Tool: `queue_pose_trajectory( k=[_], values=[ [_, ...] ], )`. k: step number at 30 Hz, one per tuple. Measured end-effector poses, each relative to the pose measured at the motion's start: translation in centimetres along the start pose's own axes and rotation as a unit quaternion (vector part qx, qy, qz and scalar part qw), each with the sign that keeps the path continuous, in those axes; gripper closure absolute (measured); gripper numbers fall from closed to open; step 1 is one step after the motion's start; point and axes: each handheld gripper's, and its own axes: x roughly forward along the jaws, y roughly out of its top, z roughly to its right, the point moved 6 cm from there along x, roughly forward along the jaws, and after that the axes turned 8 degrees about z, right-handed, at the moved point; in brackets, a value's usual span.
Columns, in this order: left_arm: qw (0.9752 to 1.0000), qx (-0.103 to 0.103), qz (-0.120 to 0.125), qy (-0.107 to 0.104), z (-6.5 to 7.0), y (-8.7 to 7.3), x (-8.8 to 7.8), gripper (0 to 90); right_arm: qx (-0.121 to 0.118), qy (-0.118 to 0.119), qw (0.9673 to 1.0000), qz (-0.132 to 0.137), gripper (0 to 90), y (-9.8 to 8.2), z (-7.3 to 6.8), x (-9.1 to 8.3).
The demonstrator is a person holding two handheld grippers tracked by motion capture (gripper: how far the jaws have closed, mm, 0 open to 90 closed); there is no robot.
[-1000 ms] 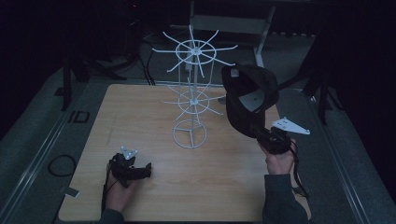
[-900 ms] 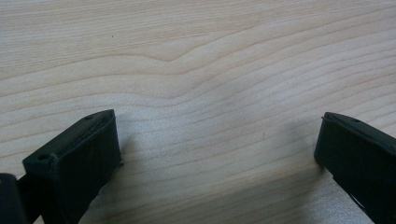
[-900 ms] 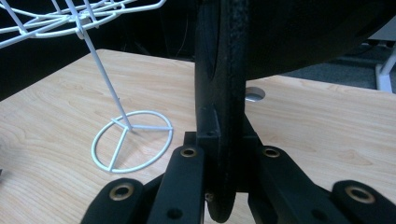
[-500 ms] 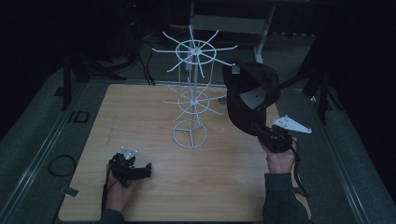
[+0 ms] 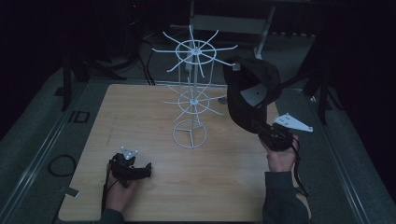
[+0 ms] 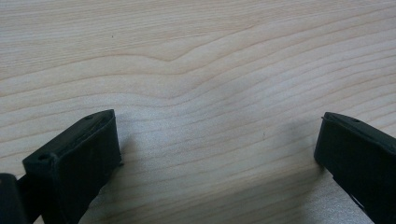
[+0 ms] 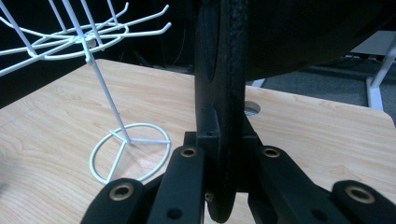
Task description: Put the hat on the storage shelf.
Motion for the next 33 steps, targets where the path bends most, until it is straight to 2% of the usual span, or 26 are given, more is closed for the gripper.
queue_pose_trajectory(
  k=[33],
  values=[
    [1.0000, -0.001, 0.000, 0.000, 0.0, 0.0, 0.0, 0.2, -0.004, -0.004, 0.9999, 0.010, 86.3, 1.1, 0.0, -0.1]
  ],
)
